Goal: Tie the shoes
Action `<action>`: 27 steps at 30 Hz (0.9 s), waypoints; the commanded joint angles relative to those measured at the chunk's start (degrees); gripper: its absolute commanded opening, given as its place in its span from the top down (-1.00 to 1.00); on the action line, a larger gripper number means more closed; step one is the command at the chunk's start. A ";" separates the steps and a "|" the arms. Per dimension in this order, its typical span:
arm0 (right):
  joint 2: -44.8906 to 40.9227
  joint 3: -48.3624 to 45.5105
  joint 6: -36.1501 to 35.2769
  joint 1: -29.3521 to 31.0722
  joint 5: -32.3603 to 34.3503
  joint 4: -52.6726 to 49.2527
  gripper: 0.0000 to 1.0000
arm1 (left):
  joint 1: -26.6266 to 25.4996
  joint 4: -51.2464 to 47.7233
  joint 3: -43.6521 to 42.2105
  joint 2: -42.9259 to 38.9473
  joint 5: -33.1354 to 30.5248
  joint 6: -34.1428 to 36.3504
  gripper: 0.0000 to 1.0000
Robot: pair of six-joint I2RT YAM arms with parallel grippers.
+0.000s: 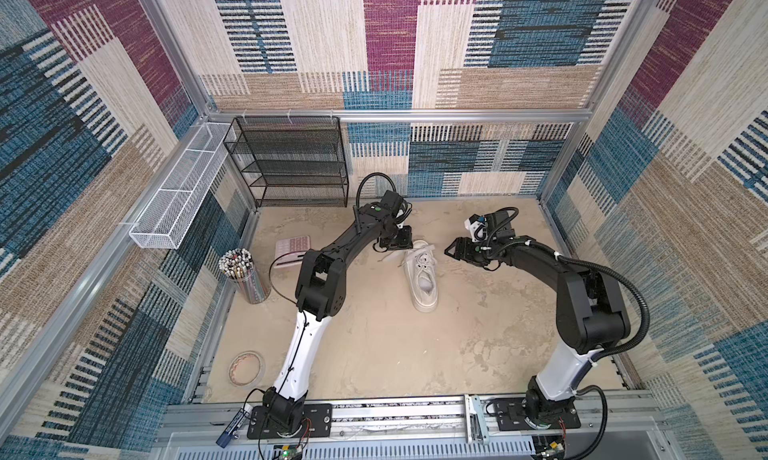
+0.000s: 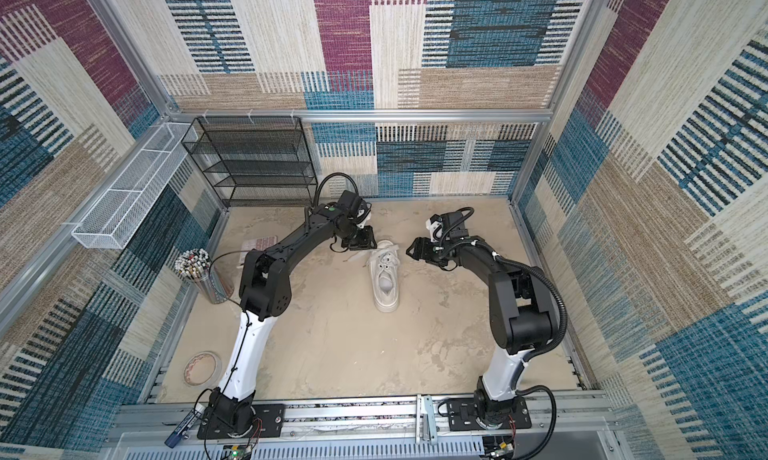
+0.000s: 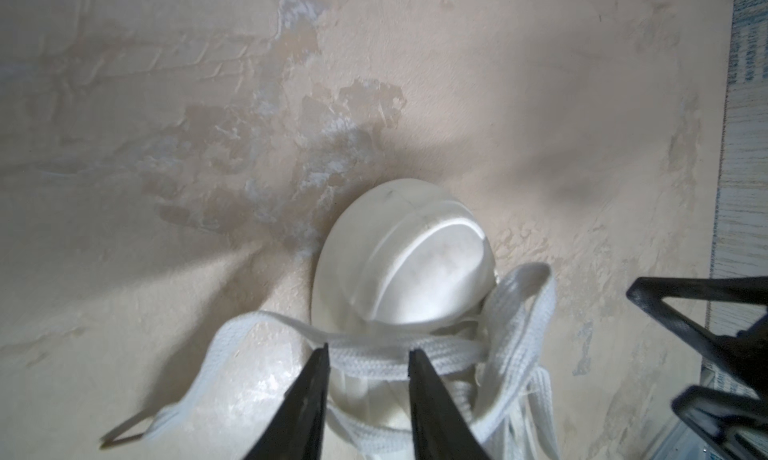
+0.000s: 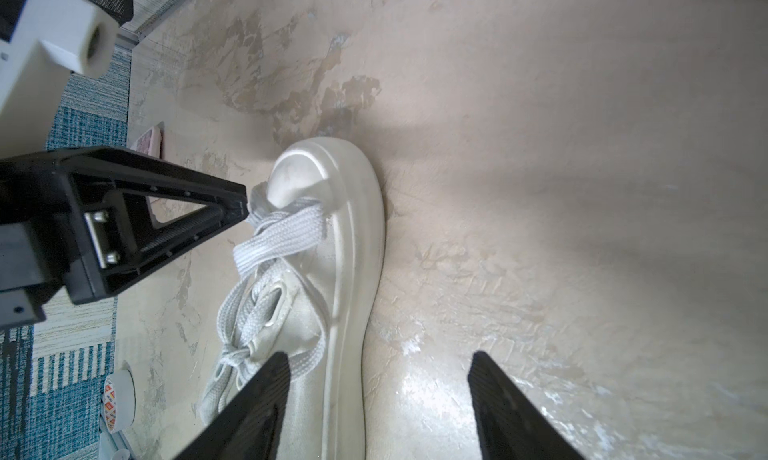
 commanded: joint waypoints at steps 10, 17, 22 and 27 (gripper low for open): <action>0.70 0.39 0.11 0.04 -2.30 1.16 -0.41 | -0.56 1.20 -0.03 0.87 1.00 -0.49 0.52; 0.53 -2.02 1.22 0.04 -5.40 3.58 -0.41 | -0.73 1.53 -0.46 0.02 -0.13 -0.39 0.84; 0.29 -3.91 1.80 0.04 -7.33 5.63 -0.41 | -0.73 1.88 -0.14 -0.44 0.02 -0.50 1.00; 0.11 -6.55 3.60 0.04 -11.03 10.09 -0.38 | -0.73 1.82 0.07 -1.58 0.20 -0.43 1.00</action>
